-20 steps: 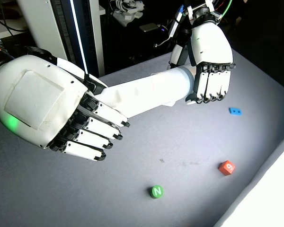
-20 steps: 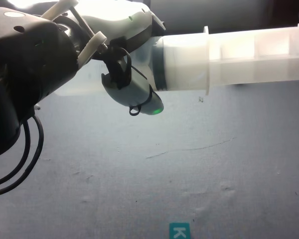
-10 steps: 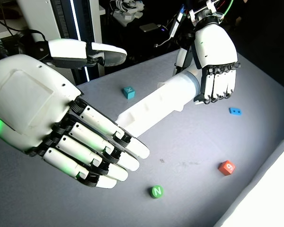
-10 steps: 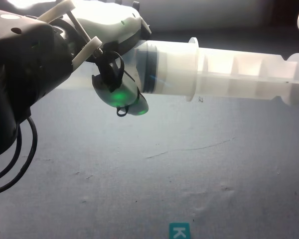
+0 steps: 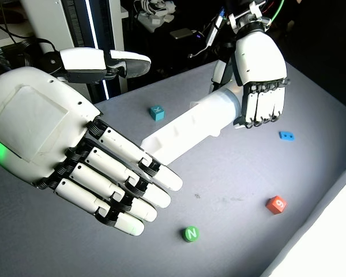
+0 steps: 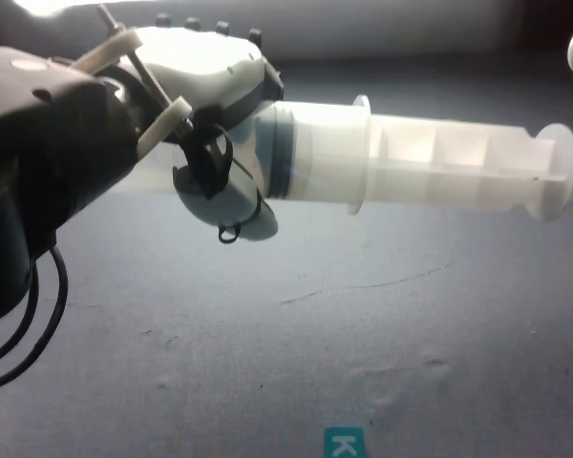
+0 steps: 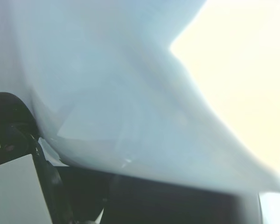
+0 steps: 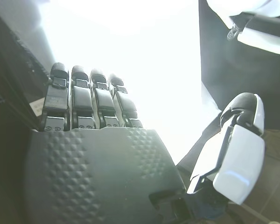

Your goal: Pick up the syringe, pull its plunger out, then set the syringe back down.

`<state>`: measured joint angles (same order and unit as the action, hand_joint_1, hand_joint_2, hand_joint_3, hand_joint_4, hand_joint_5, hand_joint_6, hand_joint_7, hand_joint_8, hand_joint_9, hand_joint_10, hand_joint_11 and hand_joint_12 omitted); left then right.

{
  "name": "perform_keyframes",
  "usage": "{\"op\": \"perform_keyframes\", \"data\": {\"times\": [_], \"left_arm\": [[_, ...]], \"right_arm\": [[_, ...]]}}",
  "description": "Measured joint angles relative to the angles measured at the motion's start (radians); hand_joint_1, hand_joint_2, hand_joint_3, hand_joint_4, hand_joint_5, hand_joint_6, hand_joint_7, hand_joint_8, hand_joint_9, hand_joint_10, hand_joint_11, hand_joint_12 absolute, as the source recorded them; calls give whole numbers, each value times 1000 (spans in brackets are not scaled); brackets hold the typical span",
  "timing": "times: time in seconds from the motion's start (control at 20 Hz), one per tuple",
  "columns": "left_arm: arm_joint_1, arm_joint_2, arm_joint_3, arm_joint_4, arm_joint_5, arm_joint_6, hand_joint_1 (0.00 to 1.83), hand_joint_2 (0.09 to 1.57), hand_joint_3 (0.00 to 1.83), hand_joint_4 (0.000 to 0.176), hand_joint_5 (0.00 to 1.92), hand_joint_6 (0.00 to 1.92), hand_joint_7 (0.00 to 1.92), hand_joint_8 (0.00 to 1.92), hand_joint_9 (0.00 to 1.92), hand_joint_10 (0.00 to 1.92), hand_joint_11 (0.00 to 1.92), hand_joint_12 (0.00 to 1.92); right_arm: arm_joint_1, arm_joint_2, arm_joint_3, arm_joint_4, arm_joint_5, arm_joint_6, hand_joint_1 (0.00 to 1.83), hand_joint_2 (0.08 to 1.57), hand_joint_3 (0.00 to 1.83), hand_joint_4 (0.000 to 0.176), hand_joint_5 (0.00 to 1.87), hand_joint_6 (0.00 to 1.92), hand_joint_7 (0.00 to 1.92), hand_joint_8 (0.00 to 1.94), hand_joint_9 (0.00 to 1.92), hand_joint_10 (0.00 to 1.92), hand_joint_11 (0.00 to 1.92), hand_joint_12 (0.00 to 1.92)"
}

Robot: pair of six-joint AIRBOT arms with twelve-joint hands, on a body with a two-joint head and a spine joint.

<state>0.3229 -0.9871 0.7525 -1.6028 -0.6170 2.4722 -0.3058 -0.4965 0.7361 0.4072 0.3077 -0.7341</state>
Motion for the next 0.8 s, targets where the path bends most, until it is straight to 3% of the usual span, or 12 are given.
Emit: {"op": "perform_keyframes", "data": {"times": [0.3,0.45,0.6,0.8], "left_arm": [[90,0,13,134,13,-156,1326,1263,0,0,756,1144,662,1594,584,1632,442,1409],[144,-2,25,229,20,-277,1328,1258,0,0,769,1126,665,1582,596,1623,454,1412],[197,-19,45,311,18,-387,1329,1253,0,0,772,1123,678,1567,602,1615,470,1395],[255,-69,71,394,10,-503,1331,1249,1,0,764,1130,697,1546,610,1601,470,1369]], "right_arm": [[0,-6,0,-1,0,0,149,690,0,0,0,0,0,0,2,1,22,33],[0,-6,0,-4,0,0,161,702,3,0,0,0,0,0,2,1,17,40],[0,-6,0,-4,0,0,174,708,0,0,0,0,12,2,24,4,0,160],[0,-6,0,-4,0,0,179,723,6,0,0,0,6,3,11,4,0,119]]}}
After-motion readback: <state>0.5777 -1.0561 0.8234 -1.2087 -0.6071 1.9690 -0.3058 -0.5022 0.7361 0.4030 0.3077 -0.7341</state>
